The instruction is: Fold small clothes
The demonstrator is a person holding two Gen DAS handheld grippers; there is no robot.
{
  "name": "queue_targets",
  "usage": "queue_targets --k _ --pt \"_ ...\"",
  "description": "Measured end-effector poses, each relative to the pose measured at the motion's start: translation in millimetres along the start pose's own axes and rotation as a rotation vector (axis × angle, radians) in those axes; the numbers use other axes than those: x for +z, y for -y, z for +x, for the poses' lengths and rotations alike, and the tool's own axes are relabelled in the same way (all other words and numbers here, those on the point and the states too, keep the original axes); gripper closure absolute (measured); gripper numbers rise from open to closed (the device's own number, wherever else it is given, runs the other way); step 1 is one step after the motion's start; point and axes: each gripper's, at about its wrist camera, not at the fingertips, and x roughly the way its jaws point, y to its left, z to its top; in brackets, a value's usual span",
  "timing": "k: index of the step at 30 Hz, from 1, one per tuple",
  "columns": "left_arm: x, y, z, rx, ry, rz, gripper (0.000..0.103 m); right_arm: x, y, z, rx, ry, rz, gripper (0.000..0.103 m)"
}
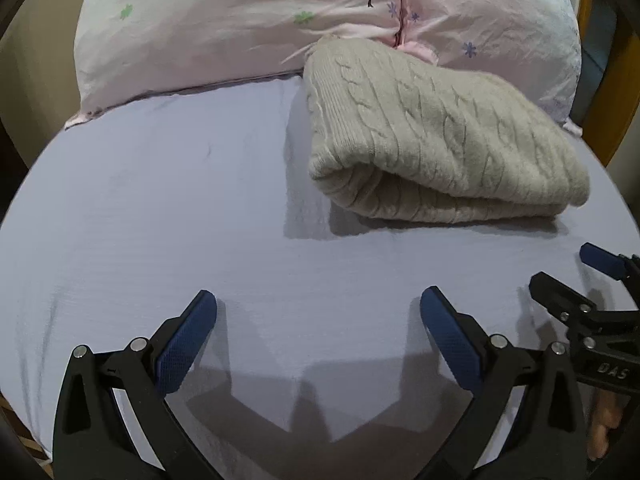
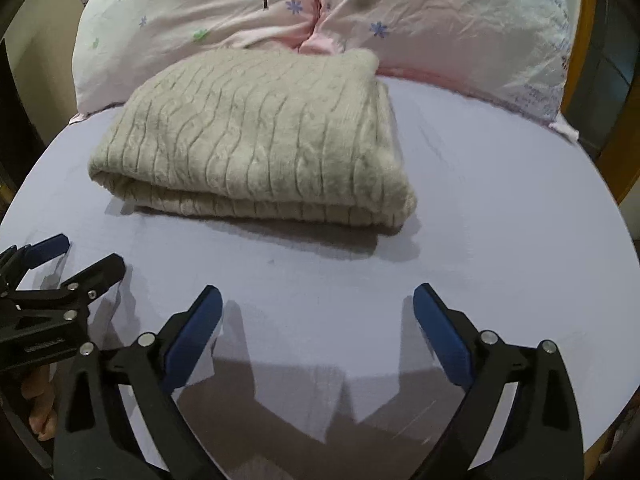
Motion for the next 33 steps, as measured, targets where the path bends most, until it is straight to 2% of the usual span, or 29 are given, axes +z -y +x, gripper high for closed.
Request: queue_targets --k 7,33 --pt "-1.9 1.0 0.1 0.008 0.005 0.002 0.001 6.7 -2.1 9.1 -0.021 -0.006 -0.018 0.002" --pt "-2.3 1.4 0.1 0.007 0.007 0.004 0.001 7.1 -3.6 9.5 -0.028 -0.003 -0.011 0.002"
